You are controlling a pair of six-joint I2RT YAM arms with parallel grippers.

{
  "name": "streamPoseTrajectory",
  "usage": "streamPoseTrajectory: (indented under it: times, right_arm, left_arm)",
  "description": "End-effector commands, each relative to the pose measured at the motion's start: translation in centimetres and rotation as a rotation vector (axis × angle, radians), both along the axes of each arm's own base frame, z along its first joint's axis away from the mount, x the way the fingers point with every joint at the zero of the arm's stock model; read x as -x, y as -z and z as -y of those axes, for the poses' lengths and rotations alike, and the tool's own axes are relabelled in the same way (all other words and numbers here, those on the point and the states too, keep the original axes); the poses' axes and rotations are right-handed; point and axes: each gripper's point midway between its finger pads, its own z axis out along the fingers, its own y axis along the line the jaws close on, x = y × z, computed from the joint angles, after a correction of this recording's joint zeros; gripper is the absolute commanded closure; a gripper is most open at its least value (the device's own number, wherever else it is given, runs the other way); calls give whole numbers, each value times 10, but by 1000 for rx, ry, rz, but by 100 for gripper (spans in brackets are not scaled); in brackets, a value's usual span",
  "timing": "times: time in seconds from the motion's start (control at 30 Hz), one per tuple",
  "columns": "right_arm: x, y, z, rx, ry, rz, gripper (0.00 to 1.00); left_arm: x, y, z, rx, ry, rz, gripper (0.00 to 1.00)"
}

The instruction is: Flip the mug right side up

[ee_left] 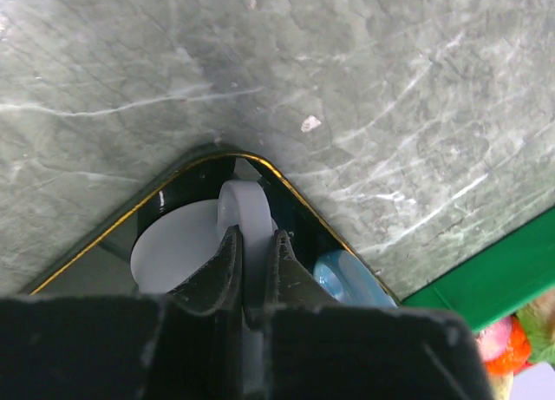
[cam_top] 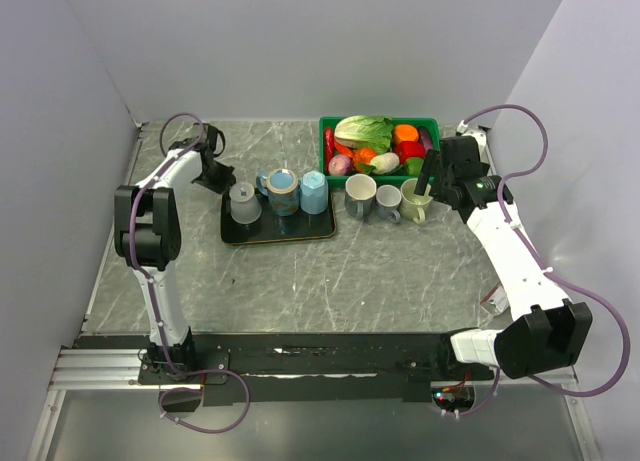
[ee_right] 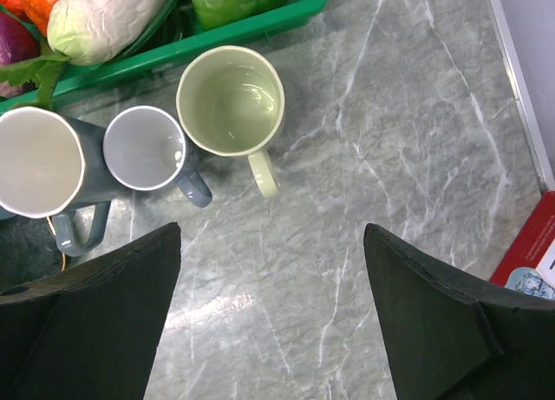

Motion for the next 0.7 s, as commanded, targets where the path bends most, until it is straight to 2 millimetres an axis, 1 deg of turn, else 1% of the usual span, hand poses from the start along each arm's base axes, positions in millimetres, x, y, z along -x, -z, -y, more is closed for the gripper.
streamPoseTrajectory:
  times: [0.0,0.03,0.07,0.1,0.13,0.2,0.23,0.3,0.33,0.37,0.4,0.43,0.47,0.5,0.53,0.57,0.6,0.63,0.67]
  right_arm:
    - [-1,-16,3,-17,15,65,9]
    - [-1,-17,1,-23,10,66,9]
    - [-1,-20,0,-31,5,71,9]
    - [-2,-24,-3,-40,-5,77,9]
    - [-2,-26,-7,-56,-24,77,9]
    - [-2,-35,-13,-82,-50,97,9]
    - [-2,-40,-19,-106,-80,104,9]
    - [-1,-53,-27,-140,-117,140,9]
    - [-3,-59,-33,-160,-148,164,9]
    - [0,-66,-45,-198,-209,181,9]
    - [0,-73,-53,-222,-252,203,9]
    - [1,-78,-60,-246,-290,218,9]
    - [2,-88,-77,-299,-379,248,9]
    - [4,-92,-86,-327,-427,261,9]
    - [6,-97,-96,-353,-481,274,9]
    - [5,-112,-109,-377,-564,339,9]
    - [14,-112,-126,-437,-671,337,9]
    - [19,-118,-139,-472,-747,359,8]
    - [25,-124,-148,-507,-805,380,8]
  left_arm:
    - [3,-17,9,25,80,44,99]
    - [4,-20,12,31,95,55,99]
    - [7,-21,18,52,148,73,99]
    - [7,-33,22,60,180,108,99]
    - [9,-38,26,64,215,126,99]
    - [17,-49,38,86,329,155,99]
    - [21,-62,46,89,377,183,99]
    - [33,-73,55,73,485,204,99]
    - [41,-86,65,65,541,236,99]
    - [47,-91,69,44,614,256,99]
    - [56,-107,77,57,664,299,99]
    - [62,-114,85,57,708,322,99]
    - [72,-115,92,69,766,341,99]
    - [81,-131,98,86,804,387,99]
    - [91,-140,109,131,849,414,99]
    - [99,-143,114,152,883,439,99]
    - [108,-163,118,163,909,504,99]
    - [114,-178,129,211,962,575,99]
    - [123,-184,135,235,1005,610,99]
